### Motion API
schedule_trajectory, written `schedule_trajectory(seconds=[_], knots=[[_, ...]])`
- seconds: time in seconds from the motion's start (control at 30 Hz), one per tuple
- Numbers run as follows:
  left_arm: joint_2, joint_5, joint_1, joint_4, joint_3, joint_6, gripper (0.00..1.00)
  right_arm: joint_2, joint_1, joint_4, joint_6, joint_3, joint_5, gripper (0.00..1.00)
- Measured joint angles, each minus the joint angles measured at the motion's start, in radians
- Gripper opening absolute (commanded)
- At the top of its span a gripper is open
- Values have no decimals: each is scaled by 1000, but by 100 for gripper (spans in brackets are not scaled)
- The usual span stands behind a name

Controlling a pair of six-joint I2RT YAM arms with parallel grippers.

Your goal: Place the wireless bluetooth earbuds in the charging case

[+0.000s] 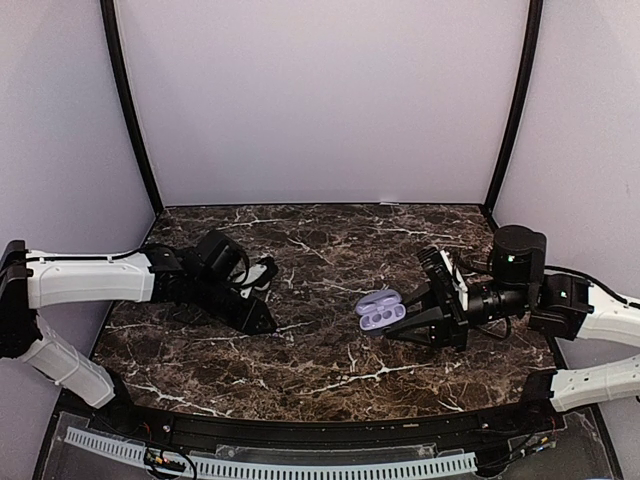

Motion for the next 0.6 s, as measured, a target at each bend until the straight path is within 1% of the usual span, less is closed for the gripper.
schedule_trajectory(seconds=[0.27,0.43,0.6], knots=[[11,108,85,167,-109,-153,22,0,0,0,-2,0,-3,0],[45,136,119,244,-148,-222,18,0,0,-1,-2,0,-4,0],[63,154,162,314,-188,-275,18,0,0,-2,-3,0,-6,0]])
